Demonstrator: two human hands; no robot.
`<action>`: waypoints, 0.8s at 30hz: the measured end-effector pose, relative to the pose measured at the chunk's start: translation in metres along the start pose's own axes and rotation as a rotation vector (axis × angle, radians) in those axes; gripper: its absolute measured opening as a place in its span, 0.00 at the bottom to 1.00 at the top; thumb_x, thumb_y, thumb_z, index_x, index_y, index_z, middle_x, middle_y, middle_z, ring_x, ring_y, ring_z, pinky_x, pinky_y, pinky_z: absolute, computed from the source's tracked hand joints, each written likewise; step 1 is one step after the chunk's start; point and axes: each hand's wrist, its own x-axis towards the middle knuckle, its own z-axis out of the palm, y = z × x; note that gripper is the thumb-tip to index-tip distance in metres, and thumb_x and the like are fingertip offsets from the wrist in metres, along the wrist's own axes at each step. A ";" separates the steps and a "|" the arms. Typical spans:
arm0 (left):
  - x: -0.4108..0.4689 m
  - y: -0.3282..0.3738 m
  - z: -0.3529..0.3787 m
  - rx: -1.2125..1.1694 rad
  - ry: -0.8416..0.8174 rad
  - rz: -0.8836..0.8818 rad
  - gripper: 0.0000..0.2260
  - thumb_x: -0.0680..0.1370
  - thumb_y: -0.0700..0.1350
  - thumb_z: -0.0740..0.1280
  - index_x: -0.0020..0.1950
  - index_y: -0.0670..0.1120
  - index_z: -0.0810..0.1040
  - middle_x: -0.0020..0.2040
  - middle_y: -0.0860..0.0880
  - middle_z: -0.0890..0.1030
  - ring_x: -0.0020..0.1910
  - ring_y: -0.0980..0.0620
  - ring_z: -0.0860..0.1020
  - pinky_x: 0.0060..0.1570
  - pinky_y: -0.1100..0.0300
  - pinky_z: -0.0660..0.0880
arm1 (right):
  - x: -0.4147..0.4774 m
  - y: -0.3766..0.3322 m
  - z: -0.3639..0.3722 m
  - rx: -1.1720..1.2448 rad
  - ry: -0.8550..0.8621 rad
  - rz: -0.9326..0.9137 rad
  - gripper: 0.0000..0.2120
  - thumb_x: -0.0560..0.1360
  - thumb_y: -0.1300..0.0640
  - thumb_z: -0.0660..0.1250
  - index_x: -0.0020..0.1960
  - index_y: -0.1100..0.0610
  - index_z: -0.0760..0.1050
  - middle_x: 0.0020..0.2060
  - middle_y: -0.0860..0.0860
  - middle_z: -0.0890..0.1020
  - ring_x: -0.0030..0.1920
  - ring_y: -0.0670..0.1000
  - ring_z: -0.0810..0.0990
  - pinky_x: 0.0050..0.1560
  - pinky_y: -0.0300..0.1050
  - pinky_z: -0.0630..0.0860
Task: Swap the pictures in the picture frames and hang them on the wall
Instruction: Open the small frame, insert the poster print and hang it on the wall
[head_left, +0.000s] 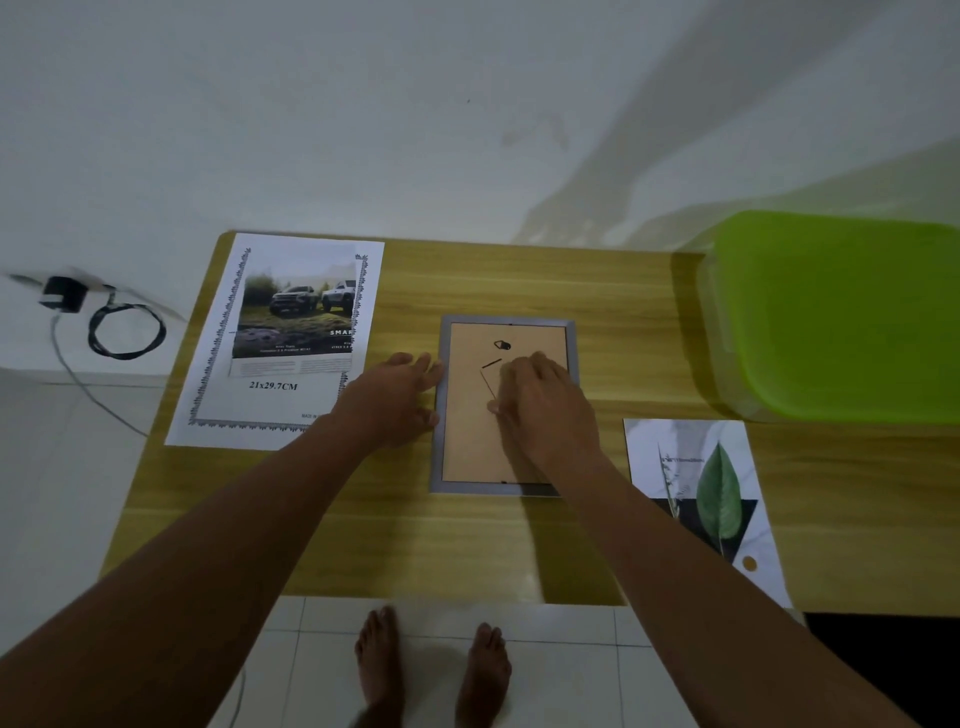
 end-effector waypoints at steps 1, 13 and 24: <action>0.000 0.000 0.000 -0.002 -0.001 -0.002 0.33 0.78 0.56 0.64 0.79 0.51 0.53 0.79 0.51 0.55 0.78 0.47 0.53 0.71 0.49 0.61 | -0.003 0.002 -0.001 0.009 0.001 -0.029 0.19 0.77 0.45 0.67 0.59 0.58 0.71 0.56 0.55 0.75 0.58 0.56 0.74 0.56 0.50 0.74; -0.004 0.011 0.005 -0.057 -0.003 -0.023 0.34 0.80 0.49 0.61 0.79 0.44 0.45 0.80 0.44 0.45 0.78 0.43 0.46 0.75 0.44 0.53 | -0.034 0.043 -0.015 0.002 -0.241 -0.204 0.44 0.73 0.29 0.61 0.78 0.57 0.58 0.79 0.55 0.56 0.78 0.54 0.54 0.76 0.50 0.52; -0.003 0.013 0.002 -0.040 -0.042 -0.035 0.34 0.80 0.48 0.61 0.79 0.44 0.45 0.80 0.44 0.45 0.78 0.43 0.45 0.75 0.44 0.53 | -0.035 0.037 -0.002 0.037 -0.310 -0.140 0.51 0.71 0.31 0.66 0.80 0.56 0.48 0.80 0.55 0.45 0.79 0.52 0.40 0.78 0.54 0.41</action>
